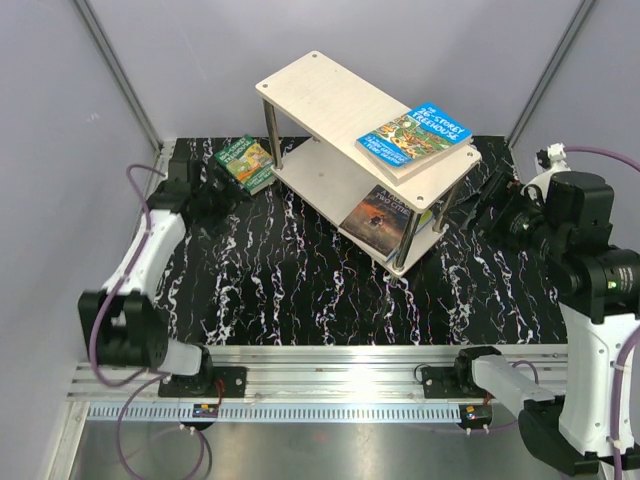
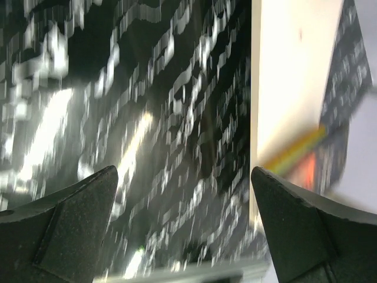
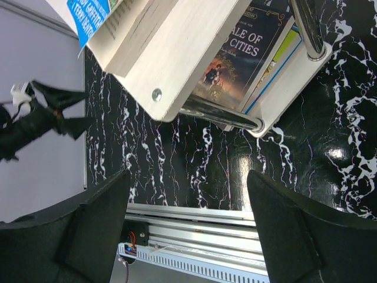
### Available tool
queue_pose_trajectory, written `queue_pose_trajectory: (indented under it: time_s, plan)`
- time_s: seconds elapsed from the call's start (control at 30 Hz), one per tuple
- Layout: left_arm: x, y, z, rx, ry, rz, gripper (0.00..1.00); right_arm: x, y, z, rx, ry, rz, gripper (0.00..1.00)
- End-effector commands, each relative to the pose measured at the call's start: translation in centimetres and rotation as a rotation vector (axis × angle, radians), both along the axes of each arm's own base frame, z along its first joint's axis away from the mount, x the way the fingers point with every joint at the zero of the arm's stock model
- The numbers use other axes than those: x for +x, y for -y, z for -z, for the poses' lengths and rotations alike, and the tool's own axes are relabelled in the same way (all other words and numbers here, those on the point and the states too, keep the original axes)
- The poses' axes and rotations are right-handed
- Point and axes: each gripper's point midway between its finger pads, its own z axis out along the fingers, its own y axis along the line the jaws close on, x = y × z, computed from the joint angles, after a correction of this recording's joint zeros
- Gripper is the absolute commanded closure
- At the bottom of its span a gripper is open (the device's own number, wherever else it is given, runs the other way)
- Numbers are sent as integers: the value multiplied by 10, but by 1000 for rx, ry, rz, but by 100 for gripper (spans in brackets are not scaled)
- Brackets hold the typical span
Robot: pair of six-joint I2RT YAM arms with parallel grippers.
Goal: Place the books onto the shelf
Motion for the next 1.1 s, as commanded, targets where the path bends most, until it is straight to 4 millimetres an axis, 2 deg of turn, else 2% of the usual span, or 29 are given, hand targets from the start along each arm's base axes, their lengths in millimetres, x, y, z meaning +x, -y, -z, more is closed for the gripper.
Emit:
queue_pose_trajectory:
  time_s: [0.0,0.03,0.1,0.13,0.17,0.2,0.23,0.27,0.3,0.33,0.37,0.4,0.47,0.53,0.57,0.6,0.63,0.73,0.8,0.87,0.9,0.97,1.0,1.03,1.07]
  plan:
    - [85,-23,-39,53,211,-110,1,-1,-4,2,-10,39,-51,13]
    - [116,-24,-34,37,257,-130,1,-2,-5,4,-3,36,-47,13]
    - [153,-30,-44,-16,343,-187,1,0,-5,10,5,30,-43,13]
    - [188,-30,-49,-37,426,-202,1,3,-6,13,16,22,-35,13]
    - [206,-33,-55,-56,453,-238,1,8,-7,18,22,13,-28,13]
    - [223,-33,-51,-68,458,-252,1,12,-7,20,29,2,-18,15]
    - [249,-33,-88,-98,563,-255,1,15,-8,22,46,-13,-5,16]
    - [275,-39,-49,-143,505,-268,1,25,-9,25,55,-24,-1,17]
    - [291,-36,-44,-181,511,-264,1,30,-11,25,65,-29,2,19]
    - [310,-32,-54,-226,567,-250,1,36,-12,25,77,-35,6,20]
    - [337,-25,-31,-301,558,-242,1,47,-13,26,78,-37,11,20]
    - [354,-22,-47,-349,651,-231,1,53,-12,27,81,-42,27,21]
    - [386,-13,-24,-448,678,-244,1,69,-12,29,82,-60,48,22]
    - [404,-11,-4,-465,671,-266,1,84,-11,32,87,-81,75,23]
    - [413,-13,-29,-480,737,-273,1,88,-11,33,91,-87,83,23]
    - [421,-15,13,-469,690,-300,1,93,-11,34,97,-94,94,23]
    - [421,0,20,-474,682,-296,1,100,-11,39,97,-105,103,23]
    - [418,18,56,-395,587,-310,1,112,-10,43,106,-122,131,24]
    - [413,22,79,-325,500,-304,1,118,-11,43,108,-124,137,24]
    - [405,25,93,-267,429,-290,1,127,-11,43,101,-129,137,24]
    - [394,25,111,-227,338,-289,1,130,-11,43,94,-128,136,24]
    - [382,25,109,-135,301,-255,1,139,-13,42,84,-134,123,23]
    - [363,21,127,-71,193,-251,1,142,-13,42,74,-134,111,23]
    - [356,22,119,-31,180,-233,1,148,-14,44,68,-139,104,23]
    - [348,13,126,55,153,-227,1,152,-15,45,66,-142,96,23]
